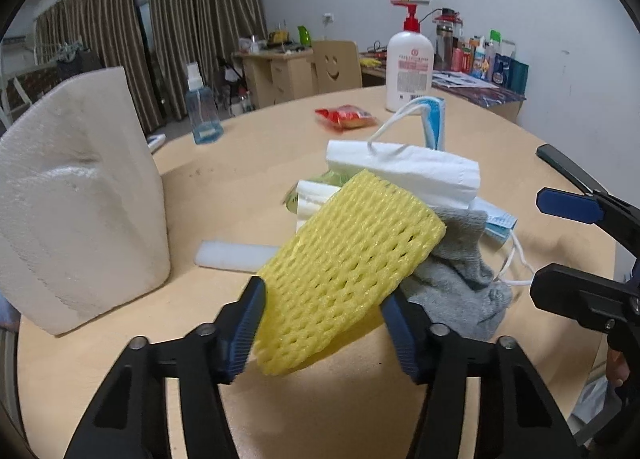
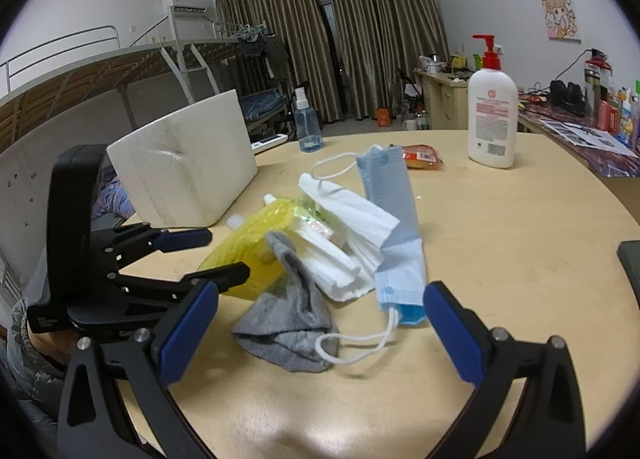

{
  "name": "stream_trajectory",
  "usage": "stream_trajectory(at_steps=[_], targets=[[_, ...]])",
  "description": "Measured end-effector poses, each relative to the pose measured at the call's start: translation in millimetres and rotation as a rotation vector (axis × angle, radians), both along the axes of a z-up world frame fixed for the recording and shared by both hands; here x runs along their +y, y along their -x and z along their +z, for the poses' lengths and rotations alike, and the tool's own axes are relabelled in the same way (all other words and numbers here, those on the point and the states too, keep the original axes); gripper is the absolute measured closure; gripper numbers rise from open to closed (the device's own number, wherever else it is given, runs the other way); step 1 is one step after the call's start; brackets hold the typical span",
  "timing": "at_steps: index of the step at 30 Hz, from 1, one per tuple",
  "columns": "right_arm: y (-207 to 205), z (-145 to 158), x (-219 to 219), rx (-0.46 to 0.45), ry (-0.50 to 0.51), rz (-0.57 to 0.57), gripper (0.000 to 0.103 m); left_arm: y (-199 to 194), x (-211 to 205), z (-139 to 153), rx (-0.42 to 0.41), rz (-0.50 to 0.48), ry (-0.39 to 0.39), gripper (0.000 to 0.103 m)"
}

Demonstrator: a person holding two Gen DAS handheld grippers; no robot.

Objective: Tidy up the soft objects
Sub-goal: 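Reach the left tool to the yellow mesh sleeve and grasp it, then grasp the grey sock with the right tool while the left tool holds the yellow sleeve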

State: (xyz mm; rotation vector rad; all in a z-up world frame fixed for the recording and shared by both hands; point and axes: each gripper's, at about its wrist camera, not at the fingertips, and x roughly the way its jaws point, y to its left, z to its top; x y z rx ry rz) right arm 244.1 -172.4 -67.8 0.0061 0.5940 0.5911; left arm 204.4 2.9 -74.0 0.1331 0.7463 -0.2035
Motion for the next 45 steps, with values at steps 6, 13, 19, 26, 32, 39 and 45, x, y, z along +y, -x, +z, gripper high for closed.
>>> stream_trajectory(at_steps=[6,13,19,26,32,39,45], targets=[[-7,0,7,0.014,0.009,0.014,0.000,-8,4,-5,0.051,-0.001,0.022,0.070],[-13,0,17,0.024,0.015,0.030,0.000,-8,6,-5,0.060,-0.013,0.041,0.088],[-16,0,30,0.027,0.029,0.066,0.000,-4,14,-1,0.042,-0.011,0.086,0.092],[-24,-9,42,0.068,0.080,0.088,0.022,3,24,6,0.009,-0.011,0.135,0.092],[-29,-19,43,0.124,0.120,0.080,0.051,10,28,9,-0.012,-0.019,0.159,0.092],[-26,-22,43,0.141,0.155,0.064,0.083,16,30,12,-0.033,-0.022,0.163,0.092],[-19,-15,41,0.119,0.132,0.063,0.090,25,31,17,-0.058,-0.018,0.163,0.092]])
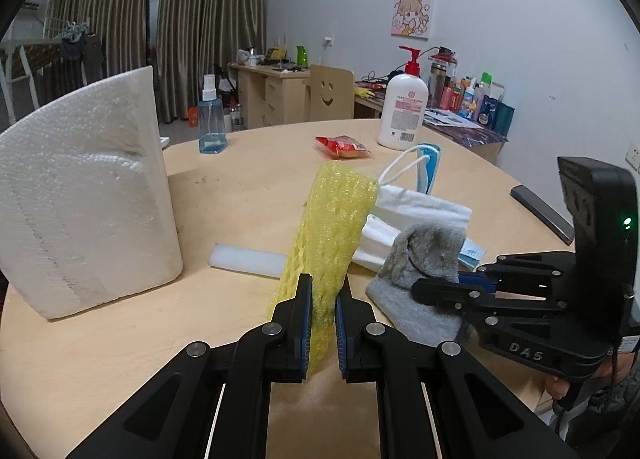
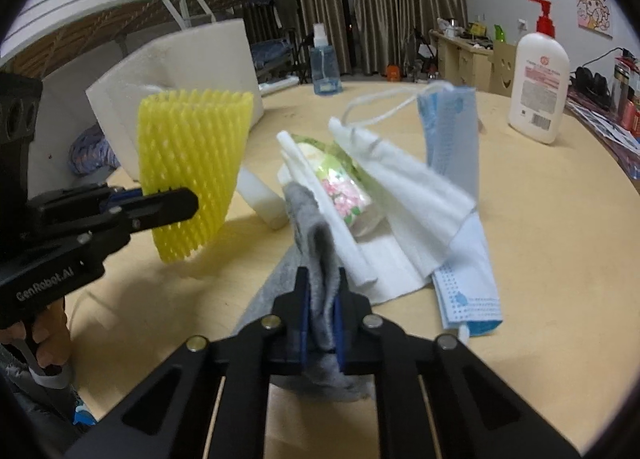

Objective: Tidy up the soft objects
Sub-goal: 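Grasp the grey sock with the right tool while the left tool holds the yellow sleeve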

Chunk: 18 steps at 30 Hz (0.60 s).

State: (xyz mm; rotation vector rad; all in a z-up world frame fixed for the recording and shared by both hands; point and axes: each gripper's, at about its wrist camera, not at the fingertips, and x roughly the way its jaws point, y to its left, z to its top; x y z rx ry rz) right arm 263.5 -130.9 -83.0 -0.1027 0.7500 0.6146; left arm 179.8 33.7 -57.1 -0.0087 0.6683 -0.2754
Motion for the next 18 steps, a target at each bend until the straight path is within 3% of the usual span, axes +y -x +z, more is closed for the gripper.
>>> stream_trajectory(at_steps=[10,18], targets=[[27,31,-15,-0.070,-0.124,0.013,0.090,22,3,13,-0.048,0.017,-0.005,0.092],[35,39,-10,-0.108,-0.139,0.028,0.090,39,10,22,-0.081,0.047,0.000,0.092]])
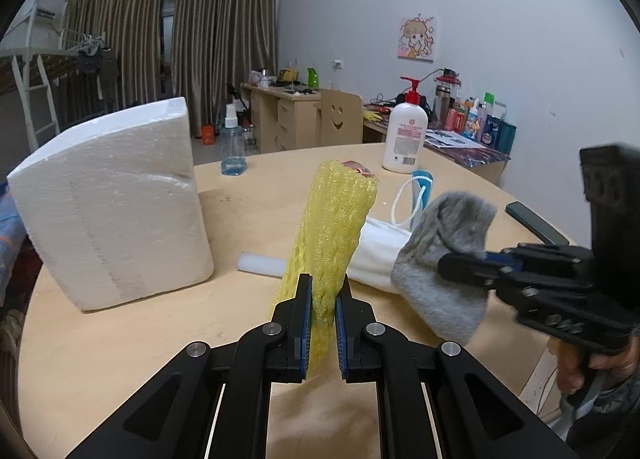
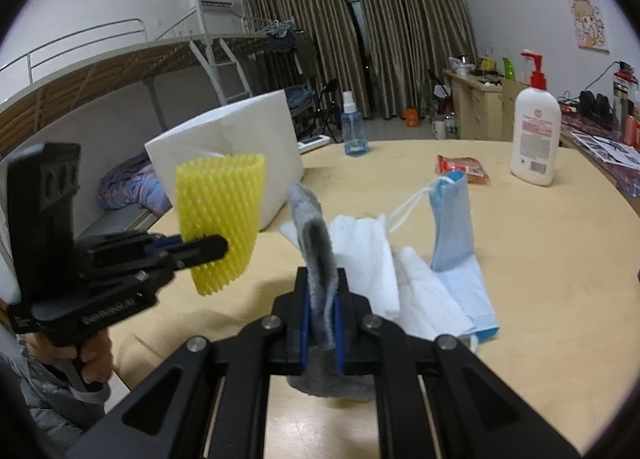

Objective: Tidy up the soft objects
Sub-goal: 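Grasp the grey sock with the right tool while the left tool holds the yellow sleeve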

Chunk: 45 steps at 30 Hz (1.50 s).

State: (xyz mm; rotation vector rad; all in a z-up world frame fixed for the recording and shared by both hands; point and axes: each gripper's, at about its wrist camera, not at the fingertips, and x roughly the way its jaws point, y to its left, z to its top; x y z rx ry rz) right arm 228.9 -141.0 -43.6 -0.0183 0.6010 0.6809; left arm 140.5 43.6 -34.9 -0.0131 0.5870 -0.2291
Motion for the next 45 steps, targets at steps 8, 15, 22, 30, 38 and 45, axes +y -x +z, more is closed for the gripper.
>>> stream_trajectory(at_steps=[8,15,22,30,38,45], targets=[[8,-14,8,-0.012,0.085,-0.022,0.058,10,6,2,-0.010,0.022,-0.001,0.092],[21,-19,20,-0.005,0.098,0.045,0.058,17,7,1,-0.016,0.027,0.004,0.092],[19,-31,31,-0.001,0.165,0.028,0.058,17,5,0,-0.016,0.024,0.006,0.092],[6,-47,45,0.048,0.252,0.049,0.058,19,7,-1,-0.018,0.028,0.011,0.092],[1,-50,49,0.055,0.280,0.035,0.081,22,9,-1,-0.017,0.031,0.006,0.092],[10,-32,37,0.041,0.177,0.065,0.083,25,11,4,-0.031,0.044,0.000,0.092]])
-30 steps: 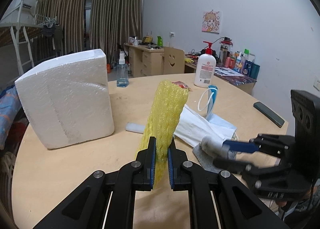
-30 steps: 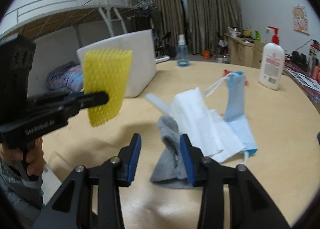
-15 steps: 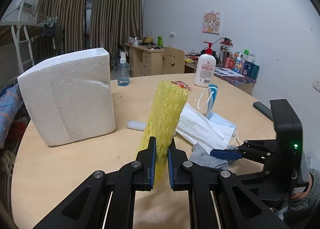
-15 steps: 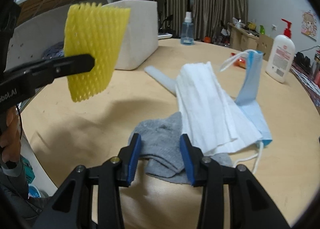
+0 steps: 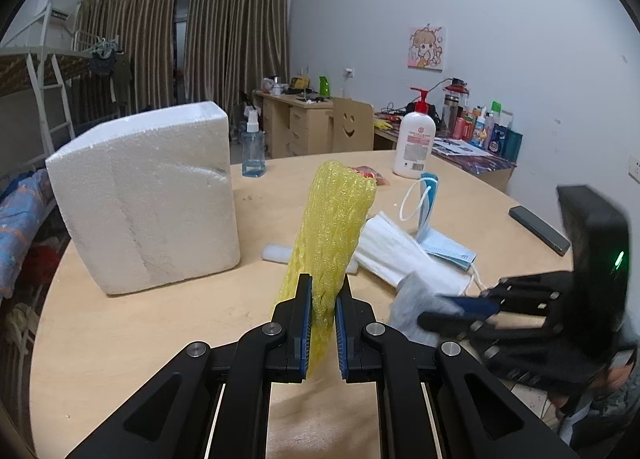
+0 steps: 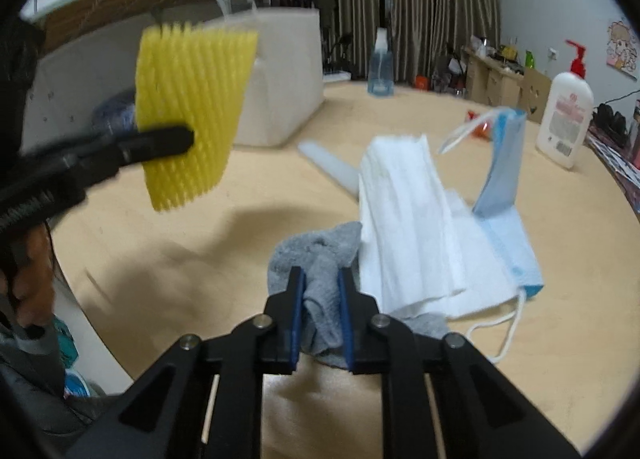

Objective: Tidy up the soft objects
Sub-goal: 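Grasp the grey sock with the right tool while the left tool holds the yellow sleeve, then carry the yellow sleeve and grey sock with both tools over the white foam box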

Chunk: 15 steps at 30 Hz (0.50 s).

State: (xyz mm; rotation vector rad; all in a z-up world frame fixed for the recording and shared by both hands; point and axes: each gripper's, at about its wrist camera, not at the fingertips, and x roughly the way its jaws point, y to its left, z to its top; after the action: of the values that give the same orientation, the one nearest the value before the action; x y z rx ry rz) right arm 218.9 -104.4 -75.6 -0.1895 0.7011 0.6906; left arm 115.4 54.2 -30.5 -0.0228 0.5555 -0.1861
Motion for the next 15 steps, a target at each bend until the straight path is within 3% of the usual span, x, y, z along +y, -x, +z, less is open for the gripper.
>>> stream_trajectory(at_steps=[7,15], targets=[[8,36,-21,-0.015,-0.195,0.011,0.083,12,6,10,-0.037,0.022,0.003,0.092],[13,63,-28,-0.091,-0.282,-0.013,0.083,26,7,22,-0.081,0.051,-0.004,0.092]])
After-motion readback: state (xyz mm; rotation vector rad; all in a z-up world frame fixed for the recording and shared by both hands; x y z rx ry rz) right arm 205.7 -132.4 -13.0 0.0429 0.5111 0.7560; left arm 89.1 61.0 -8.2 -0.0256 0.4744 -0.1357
